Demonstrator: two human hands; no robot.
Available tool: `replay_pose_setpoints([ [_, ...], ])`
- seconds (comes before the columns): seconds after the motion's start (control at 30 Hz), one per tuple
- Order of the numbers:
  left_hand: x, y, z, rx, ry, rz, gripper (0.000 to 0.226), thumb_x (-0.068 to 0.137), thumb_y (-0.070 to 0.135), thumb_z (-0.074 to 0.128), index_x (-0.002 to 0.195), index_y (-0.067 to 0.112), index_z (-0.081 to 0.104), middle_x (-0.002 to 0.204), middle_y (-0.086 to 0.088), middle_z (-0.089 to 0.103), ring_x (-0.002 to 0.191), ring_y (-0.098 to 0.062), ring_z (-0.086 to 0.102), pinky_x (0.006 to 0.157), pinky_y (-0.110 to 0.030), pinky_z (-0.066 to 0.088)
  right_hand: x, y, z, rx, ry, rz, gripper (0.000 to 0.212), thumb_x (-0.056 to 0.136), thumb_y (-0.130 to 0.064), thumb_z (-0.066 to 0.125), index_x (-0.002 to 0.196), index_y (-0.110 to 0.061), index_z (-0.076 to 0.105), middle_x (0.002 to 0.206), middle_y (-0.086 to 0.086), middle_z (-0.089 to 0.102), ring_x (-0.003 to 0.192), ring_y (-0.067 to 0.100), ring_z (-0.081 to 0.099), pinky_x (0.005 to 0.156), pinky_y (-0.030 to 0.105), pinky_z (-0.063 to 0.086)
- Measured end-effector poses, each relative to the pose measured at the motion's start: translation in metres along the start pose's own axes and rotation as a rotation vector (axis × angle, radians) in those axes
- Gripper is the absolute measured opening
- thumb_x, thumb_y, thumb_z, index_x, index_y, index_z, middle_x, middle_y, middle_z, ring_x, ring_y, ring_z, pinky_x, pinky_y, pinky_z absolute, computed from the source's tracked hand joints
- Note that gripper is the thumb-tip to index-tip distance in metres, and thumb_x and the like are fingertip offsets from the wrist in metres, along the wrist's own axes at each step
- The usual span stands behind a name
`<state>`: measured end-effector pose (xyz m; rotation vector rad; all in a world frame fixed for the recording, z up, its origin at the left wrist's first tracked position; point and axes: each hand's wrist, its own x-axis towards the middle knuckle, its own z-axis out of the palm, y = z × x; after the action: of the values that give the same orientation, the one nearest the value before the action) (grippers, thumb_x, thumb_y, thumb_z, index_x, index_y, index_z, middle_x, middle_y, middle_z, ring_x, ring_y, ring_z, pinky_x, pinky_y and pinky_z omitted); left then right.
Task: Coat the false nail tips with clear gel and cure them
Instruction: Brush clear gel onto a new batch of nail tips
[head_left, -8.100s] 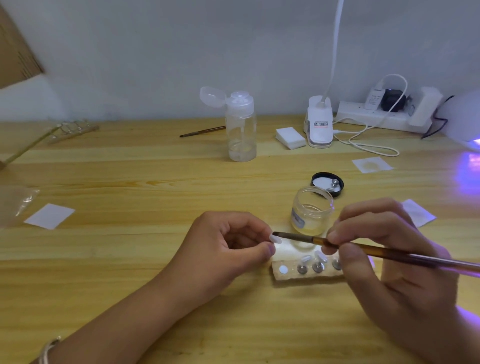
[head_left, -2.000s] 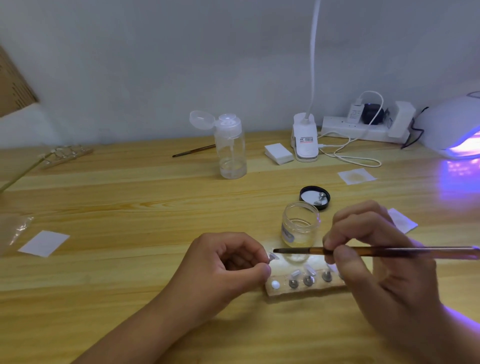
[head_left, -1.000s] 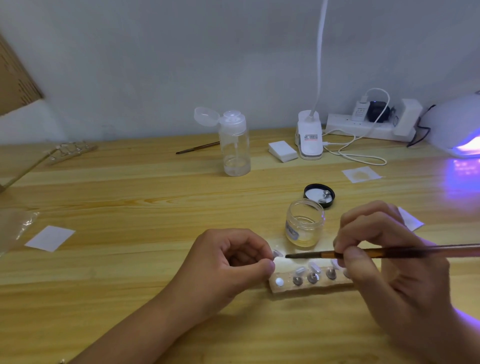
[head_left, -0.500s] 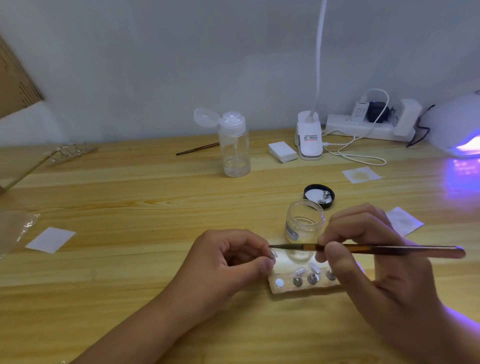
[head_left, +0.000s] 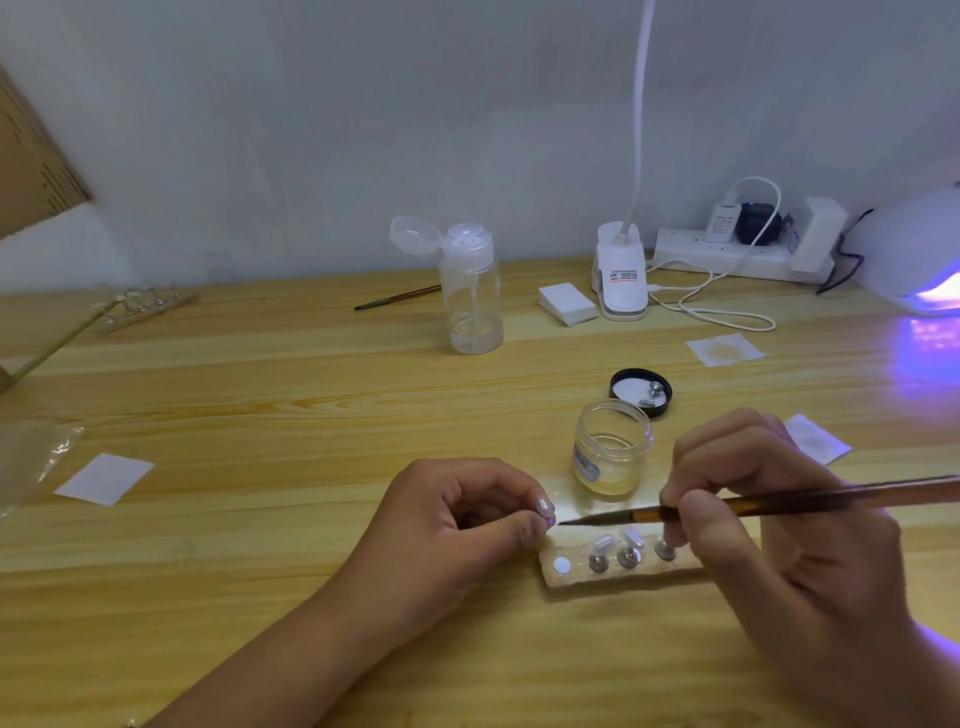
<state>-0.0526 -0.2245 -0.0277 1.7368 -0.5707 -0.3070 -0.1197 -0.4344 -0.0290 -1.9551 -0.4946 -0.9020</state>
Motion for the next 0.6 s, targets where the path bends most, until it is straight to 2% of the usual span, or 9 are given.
replay_pose_setpoints([
  [0.2, 0.0, 0.001, 0.0, 0.014, 0.011, -0.009, 0.016, 0.081, 0.002, 0.077, 0.078, 0.018, 0.076, 0.08, -0.003, 0.076, 0.073, -0.011, 0.067, 0.068, -0.019, 0.05, 0.0, 0.001, 0.004, -0.007, -0.031, 0.035, 0.017, 0.088, -0.019, 0.051, 0.077, -0.011, 0.06, 0.074, -0.001, 0.06, 0.078, 0.025, 0.056, 0.067, 0.045, 0.043],
  [0.4, -0.001, 0.002, 0.0, 0.015, 0.003, -0.012, 0.013, 0.08, 0.005, 0.079, 0.078, 0.018, 0.077, 0.079, -0.002, 0.076, 0.071, -0.008, 0.066, 0.065, -0.017, 0.049, 0.002, 0.0, -0.001, 0.03, 0.02, 0.023, 0.017, 0.087, -0.017, 0.05, 0.075, -0.007, 0.059, 0.075, 0.0, 0.058, 0.072, 0.028, 0.057, 0.064, 0.044, 0.041],
  [0.53, -0.003, 0.005, 0.002, 0.067, -0.028, 0.016, 0.008, 0.072, 0.017, 0.082, 0.076, 0.022, 0.078, 0.082, 0.002, 0.076, 0.077, -0.016, 0.07, 0.067, -0.035, 0.051, 0.006, 0.003, -0.005, 0.033, 0.105, 0.083, 0.017, 0.09, -0.021, 0.05, 0.079, -0.012, 0.059, 0.075, -0.001, 0.059, 0.071, 0.029, 0.059, 0.067, 0.043, 0.042],
  [0.6, -0.003, 0.005, 0.003, 0.125, -0.052, 0.055, 0.011, 0.07, 0.013, 0.085, 0.074, 0.022, 0.079, 0.083, 0.002, 0.074, 0.077, -0.013, 0.068, 0.066, -0.025, 0.049, 0.007, 0.005, -0.006, 0.021, 0.121, 0.108, 0.017, 0.09, -0.023, 0.05, 0.08, -0.013, 0.059, 0.073, -0.003, 0.06, 0.071, 0.024, 0.06, 0.069, 0.039, 0.042],
])
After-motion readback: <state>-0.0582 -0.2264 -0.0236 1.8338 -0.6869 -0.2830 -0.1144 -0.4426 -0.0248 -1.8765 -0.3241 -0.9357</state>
